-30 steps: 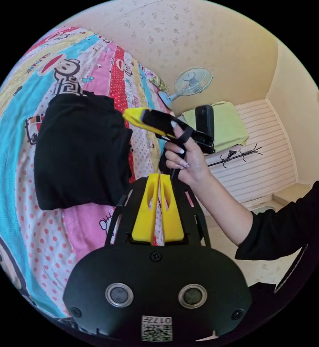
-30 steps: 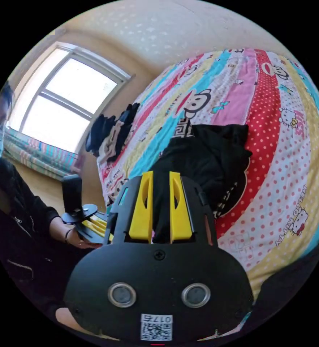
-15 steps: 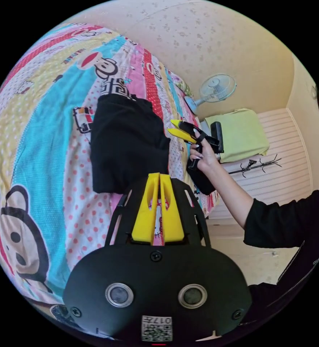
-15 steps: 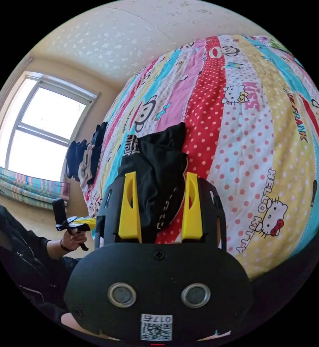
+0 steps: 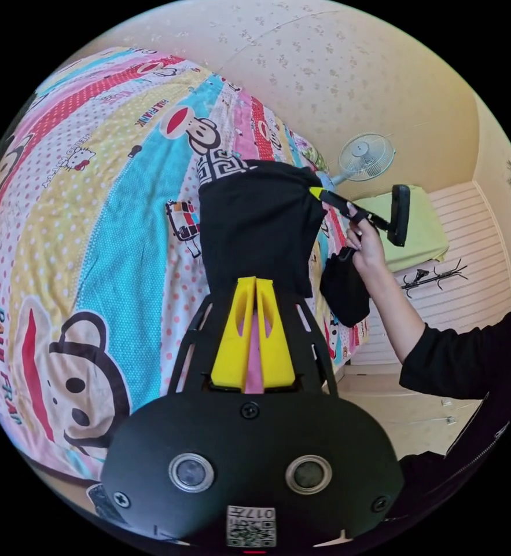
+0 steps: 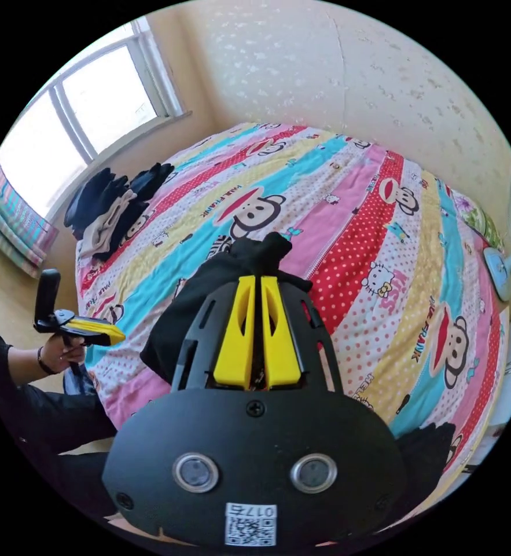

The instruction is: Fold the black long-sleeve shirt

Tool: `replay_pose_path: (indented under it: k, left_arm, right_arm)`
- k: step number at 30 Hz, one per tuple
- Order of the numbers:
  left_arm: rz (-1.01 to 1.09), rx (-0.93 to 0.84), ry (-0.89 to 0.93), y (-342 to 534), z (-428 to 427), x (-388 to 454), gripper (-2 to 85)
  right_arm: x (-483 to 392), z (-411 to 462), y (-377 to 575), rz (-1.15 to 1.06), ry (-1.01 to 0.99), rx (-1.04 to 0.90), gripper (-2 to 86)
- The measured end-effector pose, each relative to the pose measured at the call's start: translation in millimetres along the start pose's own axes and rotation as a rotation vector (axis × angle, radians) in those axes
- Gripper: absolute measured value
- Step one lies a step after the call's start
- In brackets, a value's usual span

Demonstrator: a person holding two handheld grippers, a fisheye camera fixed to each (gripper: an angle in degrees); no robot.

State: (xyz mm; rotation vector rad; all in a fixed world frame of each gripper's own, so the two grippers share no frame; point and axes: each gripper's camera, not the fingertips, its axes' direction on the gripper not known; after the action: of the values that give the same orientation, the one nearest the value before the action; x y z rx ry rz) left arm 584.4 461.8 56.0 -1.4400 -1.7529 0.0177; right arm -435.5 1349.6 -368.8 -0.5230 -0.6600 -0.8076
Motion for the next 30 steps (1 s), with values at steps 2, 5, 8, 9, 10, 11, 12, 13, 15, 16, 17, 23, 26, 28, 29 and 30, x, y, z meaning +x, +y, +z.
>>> replay_pose_path:
  k: [2,5,8,9,10,11,12,13,15,16,17,23,26,28,29,30]
  left_arm:
    - [-0.008,-0.007,0.007,-1,3,-5,0.4]
    - [-0.033,-0.010,-0.001,-6,10,-16,5.5]
    - [-0.055,-0.027,0.024,-15,16,-28,7.4]
    - [-0.047,-0.018,0.033,-18,17,-30,7.0]
    - [-0.038,-0.011,0.039,-20,17,-30,6.8]
    - [-0.008,0.005,0.060,-23,18,-28,6.3]
    - [0.035,0.018,0.096,-27,21,-24,5.6]
    - [0.057,0.019,0.119,-29,24,-22,5.1]
    - [0.124,-0.035,0.162,-37,46,-17,0.4]
    - [0.141,-0.061,0.131,-37,53,-16,0.1]
    - [0.144,-0.147,-0.020,-35,72,-20,-0.4]
    - [-0.012,-0.241,-0.060,-10,61,-82,0.2]
    - [-0.003,-0.040,-0.021,12,25,-101,6.1]
    - [-0.034,0.047,0.063,18,19,-117,12.0]
    - [-0.087,0.054,0.106,16,26,-130,12.5]
    - [-0.136,0.026,0.130,13,38,-142,12.2]
  right_arm:
    - [11,23,-26,-0.003,0.070,-0.081,2.8]
    - [48,75,-27,0.101,0.064,-0.256,3.1]
    - [75,70,-7,0.240,-0.120,-0.190,2.7]
    - [76,64,-1,0.254,-0.143,-0.148,2.6]
    - [78,51,10,0.283,-0.164,-0.082,2.4]
    - [77,41,23,0.305,-0.190,-0.028,2.1]
    - [77,36,30,0.309,-0.216,0.000,2.0]
    - [75,32,44,0.308,-0.297,0.054,1.6]
    - [71,40,66,0.309,-0.394,0.065,1.0]
    - [69,55,80,0.310,-0.380,-0.001,0.9]
    - [66,80,94,0.310,-0.284,-0.154,0.8]
    - [81,81,149,0.488,-0.229,-0.136,1.8]
    - [86,62,182,0.670,-0.353,0.124,5.3]
    - [90,74,200,0.788,-0.457,0.176,9.4]
    - [92,87,212,0.876,-0.512,0.170,10.8]
    - [93,94,217,0.918,-0.543,0.167,11.0]
